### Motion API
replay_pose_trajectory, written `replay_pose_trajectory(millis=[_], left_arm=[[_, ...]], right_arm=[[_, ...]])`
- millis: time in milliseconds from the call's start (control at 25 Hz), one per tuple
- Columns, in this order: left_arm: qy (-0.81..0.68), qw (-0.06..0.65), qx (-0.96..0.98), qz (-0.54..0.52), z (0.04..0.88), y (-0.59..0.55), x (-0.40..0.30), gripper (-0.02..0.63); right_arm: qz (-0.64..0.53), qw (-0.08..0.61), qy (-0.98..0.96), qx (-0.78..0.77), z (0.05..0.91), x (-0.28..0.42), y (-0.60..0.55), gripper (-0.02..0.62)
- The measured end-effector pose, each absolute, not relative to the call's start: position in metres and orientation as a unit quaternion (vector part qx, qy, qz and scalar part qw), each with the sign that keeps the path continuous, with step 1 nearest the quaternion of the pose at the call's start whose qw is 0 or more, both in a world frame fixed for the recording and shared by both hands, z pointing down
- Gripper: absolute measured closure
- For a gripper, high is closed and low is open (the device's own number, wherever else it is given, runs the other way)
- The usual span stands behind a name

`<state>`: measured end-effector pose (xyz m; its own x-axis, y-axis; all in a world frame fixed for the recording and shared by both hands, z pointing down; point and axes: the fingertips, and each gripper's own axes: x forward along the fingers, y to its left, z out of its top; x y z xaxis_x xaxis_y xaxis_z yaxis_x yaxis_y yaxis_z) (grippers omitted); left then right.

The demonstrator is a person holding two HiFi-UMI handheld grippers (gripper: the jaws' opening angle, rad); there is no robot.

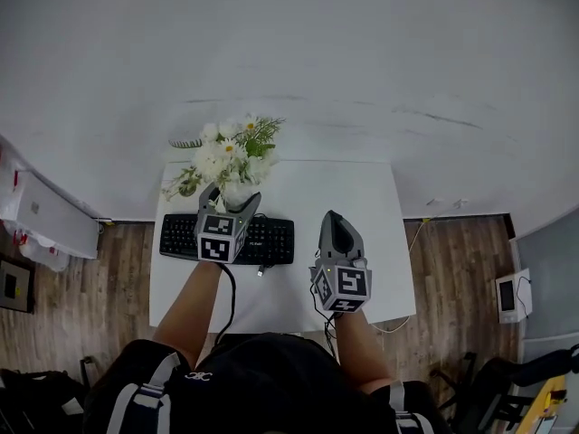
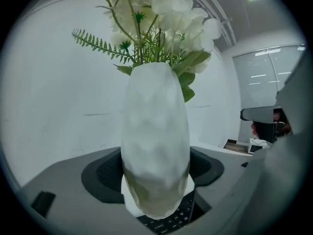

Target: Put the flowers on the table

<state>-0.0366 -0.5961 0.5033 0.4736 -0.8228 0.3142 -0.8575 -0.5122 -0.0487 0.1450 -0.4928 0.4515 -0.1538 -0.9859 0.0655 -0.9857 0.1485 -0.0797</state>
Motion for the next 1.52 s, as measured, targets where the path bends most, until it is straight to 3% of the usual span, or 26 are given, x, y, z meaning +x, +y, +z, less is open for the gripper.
replay_pose_trajectory(millis=[720,1520], left_arm=[[-0.368,0.036,0.918,0.147,0.618,-0.75,0.035,0.216],[-0.286,-0.005,0.952,0.106,0.672,-0.79,0.069,0.212]], right_arm=[[-0.122,-0.078,0.662,-0.735,0.553,0.178,-0.516,0.592],[-0.164,-0.118,0.628,-0.752,0.602,0.168,-0.517,0.592]])
